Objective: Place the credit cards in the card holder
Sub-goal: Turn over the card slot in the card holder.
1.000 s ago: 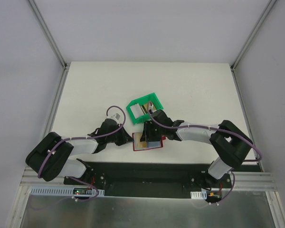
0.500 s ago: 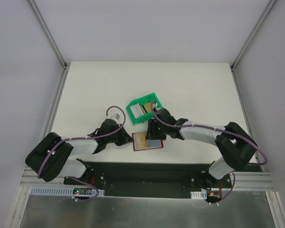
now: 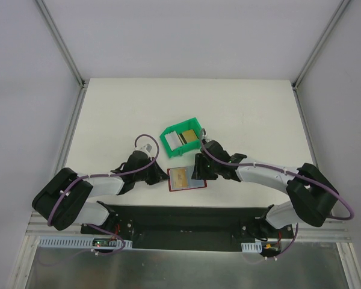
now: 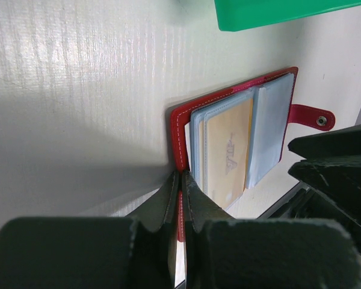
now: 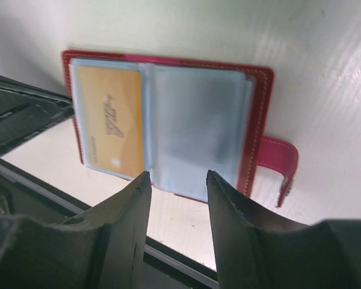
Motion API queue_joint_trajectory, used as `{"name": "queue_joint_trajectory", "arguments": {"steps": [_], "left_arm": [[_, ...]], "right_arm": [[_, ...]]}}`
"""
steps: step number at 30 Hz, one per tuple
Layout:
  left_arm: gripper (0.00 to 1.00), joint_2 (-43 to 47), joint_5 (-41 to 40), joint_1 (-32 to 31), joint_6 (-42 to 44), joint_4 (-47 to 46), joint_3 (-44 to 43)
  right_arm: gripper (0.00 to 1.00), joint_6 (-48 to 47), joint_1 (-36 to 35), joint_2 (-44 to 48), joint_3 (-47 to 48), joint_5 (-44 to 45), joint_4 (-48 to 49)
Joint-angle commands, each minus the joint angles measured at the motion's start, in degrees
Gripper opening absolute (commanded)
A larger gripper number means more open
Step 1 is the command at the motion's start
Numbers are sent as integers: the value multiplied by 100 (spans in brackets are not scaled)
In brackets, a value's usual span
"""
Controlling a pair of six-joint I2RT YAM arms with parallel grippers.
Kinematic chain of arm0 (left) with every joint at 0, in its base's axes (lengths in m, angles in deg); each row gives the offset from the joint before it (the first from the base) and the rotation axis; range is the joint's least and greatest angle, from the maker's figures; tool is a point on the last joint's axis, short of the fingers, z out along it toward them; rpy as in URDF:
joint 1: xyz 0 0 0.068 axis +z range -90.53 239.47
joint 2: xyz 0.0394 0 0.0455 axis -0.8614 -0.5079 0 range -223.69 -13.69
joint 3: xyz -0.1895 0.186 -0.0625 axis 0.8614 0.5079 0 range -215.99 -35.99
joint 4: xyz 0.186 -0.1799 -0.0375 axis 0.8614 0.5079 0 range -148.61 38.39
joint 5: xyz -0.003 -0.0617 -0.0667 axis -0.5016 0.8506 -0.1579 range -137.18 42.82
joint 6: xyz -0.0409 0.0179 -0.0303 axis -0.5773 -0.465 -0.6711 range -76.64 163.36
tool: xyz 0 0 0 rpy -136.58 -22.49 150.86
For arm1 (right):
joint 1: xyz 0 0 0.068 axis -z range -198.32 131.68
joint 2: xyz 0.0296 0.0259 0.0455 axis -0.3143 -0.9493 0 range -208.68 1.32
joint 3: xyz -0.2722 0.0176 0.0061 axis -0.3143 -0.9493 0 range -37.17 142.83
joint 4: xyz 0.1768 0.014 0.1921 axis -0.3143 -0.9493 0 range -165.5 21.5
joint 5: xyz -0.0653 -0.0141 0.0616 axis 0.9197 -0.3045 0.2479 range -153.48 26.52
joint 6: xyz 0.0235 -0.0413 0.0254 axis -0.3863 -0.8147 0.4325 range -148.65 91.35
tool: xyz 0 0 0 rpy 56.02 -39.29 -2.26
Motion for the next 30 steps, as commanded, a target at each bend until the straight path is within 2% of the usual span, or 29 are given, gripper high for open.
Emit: {"name": "queue_joint_trajectory", "arguments": {"steps": [1,13,19,22,30], "left_arm": [[0,-180,-319,18,283,1027,223],[0,-277,-275,10,310,1036,153],[0,-365,-240,10,318,1045,109],[0,-347,-258,10,301,1027,135],[0,-347,-346,10,257,1036,153]], "right_arm": [[44,143,25,-1,-121,178,-170],[39,55,-18,-642,90,-129,137],[38,11,-53,-1081,336,-744,645],[38,-41,-115,-1134,397,-1078,1059],[39,-323,-466,-1152,811,-1887,1438]]}}
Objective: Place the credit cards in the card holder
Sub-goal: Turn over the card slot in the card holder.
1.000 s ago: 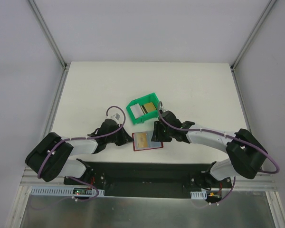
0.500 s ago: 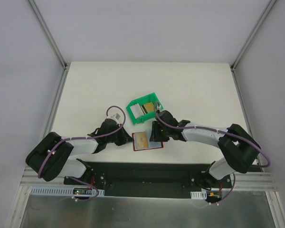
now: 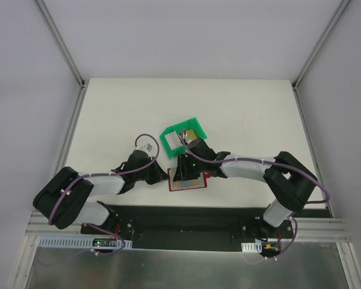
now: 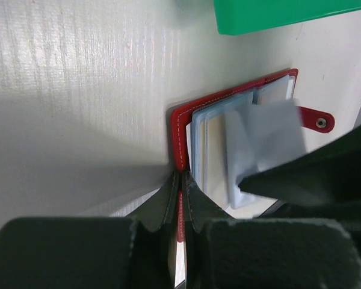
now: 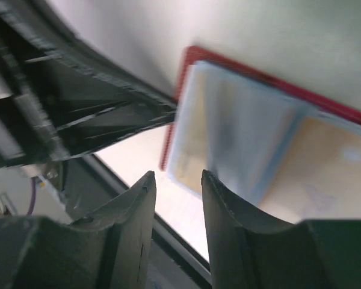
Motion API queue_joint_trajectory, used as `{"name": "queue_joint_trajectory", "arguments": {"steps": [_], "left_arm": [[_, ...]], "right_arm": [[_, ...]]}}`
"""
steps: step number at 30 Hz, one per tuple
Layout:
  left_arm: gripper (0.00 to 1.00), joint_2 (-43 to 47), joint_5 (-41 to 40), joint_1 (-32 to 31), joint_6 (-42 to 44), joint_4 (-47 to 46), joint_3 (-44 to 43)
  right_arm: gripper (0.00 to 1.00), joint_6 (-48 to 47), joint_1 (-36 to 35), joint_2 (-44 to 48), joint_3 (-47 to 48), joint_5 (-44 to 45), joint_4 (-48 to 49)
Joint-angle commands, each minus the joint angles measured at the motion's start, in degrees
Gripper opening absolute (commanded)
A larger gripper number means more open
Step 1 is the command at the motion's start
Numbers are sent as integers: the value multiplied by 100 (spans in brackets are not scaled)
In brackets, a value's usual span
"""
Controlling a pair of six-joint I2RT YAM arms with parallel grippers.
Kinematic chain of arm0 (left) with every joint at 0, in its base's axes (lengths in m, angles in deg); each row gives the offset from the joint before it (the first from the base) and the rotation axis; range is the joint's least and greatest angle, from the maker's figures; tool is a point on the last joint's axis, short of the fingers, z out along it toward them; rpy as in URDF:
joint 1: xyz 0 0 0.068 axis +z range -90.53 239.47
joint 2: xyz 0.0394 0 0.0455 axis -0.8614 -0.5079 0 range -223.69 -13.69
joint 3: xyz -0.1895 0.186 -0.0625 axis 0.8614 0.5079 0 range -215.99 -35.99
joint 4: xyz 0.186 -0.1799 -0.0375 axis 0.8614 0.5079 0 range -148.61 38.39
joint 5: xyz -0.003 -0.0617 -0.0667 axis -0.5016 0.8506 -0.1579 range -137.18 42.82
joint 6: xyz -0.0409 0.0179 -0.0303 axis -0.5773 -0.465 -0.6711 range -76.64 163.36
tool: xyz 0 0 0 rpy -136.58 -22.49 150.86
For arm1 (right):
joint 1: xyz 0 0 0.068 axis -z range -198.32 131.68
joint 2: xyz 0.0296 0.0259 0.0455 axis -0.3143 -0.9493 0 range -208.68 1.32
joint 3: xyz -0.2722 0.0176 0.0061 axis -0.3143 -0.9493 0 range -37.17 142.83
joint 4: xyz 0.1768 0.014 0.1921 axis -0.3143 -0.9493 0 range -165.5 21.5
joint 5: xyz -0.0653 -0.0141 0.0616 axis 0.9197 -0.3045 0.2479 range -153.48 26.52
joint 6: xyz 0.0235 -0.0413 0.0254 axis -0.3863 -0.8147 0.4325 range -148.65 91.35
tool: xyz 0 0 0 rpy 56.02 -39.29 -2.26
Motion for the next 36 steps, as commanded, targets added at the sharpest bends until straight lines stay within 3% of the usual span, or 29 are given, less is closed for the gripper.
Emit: {"name": "queue_joint_trajectory", "arguments": {"steps": [1,15,20,25,36], "left_arm": [[0,-279,-405,16,255,1040,216],[0,-227,-475,16,202,1111,243],[0,-156,-493,7,202,1111,260],[0,-121,-501,16,193,1093,295],[0,11,-554,16,193,1084,322]], "right_arm": [[40,-238,-241,28,358,-733,424],[43,-791,-312,1503,191,-155,65],[45,-862,82,1742,279,382,-472],[54,-1063,575,1471,743,611,-945],[66,-1899,971,-532,3484,1076,-2597]]}}
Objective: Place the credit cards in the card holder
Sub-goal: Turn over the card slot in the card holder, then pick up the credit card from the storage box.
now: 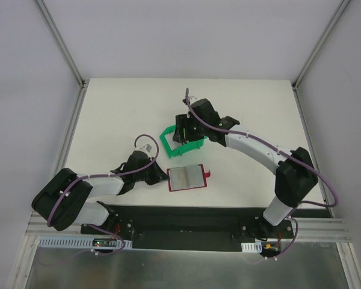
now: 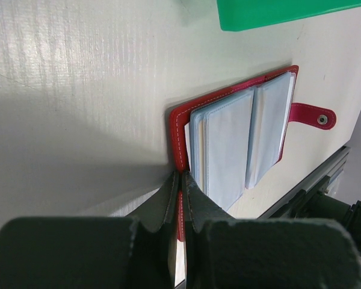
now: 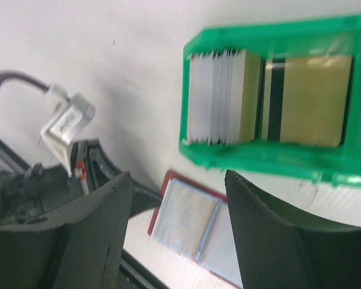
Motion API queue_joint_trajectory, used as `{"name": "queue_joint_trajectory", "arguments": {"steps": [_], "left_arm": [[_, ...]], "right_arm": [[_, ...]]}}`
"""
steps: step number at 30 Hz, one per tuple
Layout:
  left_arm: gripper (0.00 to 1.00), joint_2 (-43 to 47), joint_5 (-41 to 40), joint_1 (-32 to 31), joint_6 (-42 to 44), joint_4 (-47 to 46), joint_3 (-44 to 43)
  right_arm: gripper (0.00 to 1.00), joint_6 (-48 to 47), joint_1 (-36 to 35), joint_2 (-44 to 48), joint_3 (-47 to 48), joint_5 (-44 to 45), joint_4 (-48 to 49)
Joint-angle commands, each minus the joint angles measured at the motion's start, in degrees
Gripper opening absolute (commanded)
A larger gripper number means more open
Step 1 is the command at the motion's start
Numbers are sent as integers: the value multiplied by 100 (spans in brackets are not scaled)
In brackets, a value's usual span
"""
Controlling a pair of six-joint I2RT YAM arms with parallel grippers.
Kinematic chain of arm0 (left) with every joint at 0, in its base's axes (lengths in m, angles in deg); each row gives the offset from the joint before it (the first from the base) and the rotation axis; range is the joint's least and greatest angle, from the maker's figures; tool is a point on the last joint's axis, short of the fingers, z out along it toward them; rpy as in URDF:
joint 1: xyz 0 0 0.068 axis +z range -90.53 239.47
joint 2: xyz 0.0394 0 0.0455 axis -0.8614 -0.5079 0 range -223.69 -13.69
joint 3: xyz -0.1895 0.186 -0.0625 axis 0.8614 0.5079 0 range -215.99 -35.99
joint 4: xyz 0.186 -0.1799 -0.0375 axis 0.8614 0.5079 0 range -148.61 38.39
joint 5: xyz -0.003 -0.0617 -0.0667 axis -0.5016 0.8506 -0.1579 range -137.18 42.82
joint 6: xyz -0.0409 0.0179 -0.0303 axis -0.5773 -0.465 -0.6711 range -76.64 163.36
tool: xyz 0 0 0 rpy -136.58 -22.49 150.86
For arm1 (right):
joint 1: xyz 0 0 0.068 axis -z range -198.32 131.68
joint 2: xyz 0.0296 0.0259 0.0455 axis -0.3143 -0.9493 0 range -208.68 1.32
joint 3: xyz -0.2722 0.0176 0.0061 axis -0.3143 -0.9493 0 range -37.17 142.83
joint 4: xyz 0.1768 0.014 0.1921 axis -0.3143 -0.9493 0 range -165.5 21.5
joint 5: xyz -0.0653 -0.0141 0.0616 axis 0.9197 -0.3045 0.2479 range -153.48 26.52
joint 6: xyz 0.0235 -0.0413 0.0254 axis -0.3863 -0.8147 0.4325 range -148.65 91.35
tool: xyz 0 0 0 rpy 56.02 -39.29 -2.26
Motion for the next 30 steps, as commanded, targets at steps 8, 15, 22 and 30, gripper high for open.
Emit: {"name": "queue_joint_trajectory", "arguments": {"steps": [8,15,22,30], "left_arm": [[0,125,-526,53,248,1199,263],[0,266,-535,89,344,1304,236],[0,240,-535,106,380,1357,184],[0,187,-553,106,406,1348,192]], "right_arm": [[65,-687,362,-2092,2449,-15,-1430],[67,-714,485,-2576,2723,-376,-1352],[68,-213,732,-2691,2345,-1167,-684],[70,-266,767,-2814,2318,-1282,-640]]}}
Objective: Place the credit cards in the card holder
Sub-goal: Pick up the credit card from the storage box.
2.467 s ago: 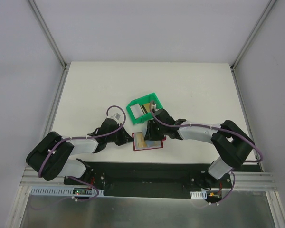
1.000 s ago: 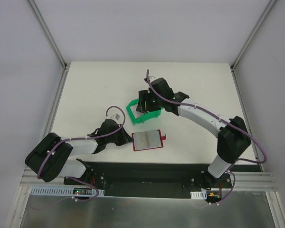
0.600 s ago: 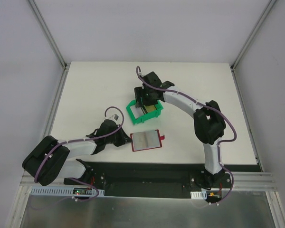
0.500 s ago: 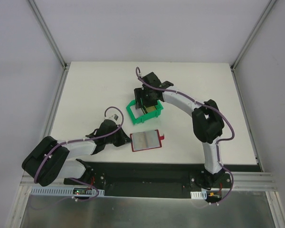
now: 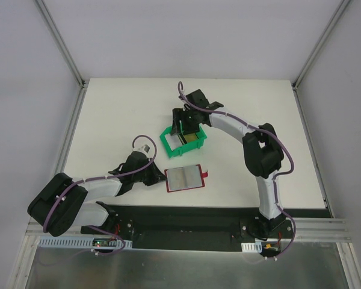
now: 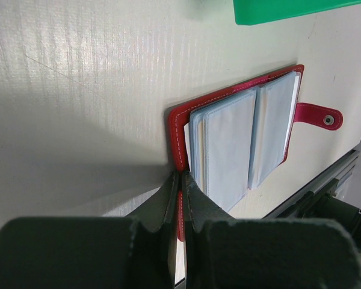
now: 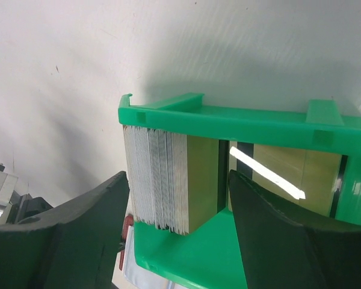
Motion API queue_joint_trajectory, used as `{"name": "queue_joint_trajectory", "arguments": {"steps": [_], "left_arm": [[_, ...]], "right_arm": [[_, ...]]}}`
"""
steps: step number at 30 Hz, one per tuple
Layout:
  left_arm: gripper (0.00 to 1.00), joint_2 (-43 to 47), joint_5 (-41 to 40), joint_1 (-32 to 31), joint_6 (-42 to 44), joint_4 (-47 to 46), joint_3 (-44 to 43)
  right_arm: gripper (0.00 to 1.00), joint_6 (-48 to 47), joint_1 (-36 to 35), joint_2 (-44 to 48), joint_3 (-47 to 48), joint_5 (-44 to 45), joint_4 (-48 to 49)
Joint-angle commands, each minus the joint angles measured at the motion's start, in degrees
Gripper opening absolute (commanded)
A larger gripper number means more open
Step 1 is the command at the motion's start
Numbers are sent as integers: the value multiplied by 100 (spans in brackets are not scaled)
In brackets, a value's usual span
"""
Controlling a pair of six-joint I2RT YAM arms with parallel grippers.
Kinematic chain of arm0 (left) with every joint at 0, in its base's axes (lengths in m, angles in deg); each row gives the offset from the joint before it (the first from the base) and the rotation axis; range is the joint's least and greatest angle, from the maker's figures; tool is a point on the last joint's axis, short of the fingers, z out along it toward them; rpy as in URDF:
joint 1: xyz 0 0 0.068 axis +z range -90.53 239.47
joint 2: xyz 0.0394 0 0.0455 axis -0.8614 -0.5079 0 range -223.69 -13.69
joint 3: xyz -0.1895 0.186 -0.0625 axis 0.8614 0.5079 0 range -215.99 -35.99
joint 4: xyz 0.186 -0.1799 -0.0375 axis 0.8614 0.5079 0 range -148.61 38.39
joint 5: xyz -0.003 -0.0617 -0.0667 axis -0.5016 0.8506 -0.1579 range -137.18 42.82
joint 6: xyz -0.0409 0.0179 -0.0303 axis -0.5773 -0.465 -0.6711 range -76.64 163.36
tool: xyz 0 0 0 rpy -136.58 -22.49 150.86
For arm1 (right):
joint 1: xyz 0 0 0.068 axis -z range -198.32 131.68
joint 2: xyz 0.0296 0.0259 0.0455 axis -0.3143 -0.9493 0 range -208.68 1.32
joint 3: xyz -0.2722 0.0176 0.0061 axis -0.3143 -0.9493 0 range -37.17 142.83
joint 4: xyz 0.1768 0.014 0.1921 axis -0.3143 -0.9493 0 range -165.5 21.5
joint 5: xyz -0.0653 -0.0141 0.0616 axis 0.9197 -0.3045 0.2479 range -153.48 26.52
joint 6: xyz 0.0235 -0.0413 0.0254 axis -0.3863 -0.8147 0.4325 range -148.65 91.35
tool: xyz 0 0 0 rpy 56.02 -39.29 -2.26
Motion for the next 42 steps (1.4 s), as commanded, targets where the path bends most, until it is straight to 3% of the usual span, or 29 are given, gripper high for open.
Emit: {"name": "queue_joint_trajectory", "arguments": {"steps": [1,21,42], "left_arm": [[0,-169,-413,65,317,918,166],[0,-266,-377,74,308,856,166],[0,-494,-263,74,334,733,96]], "right_arm": [[70,55,-33,-65,-16,-248,141],[70,-59,-183,-144,-95,-397,132],[53,-155,-253,330,-139,-266,-17]]}}
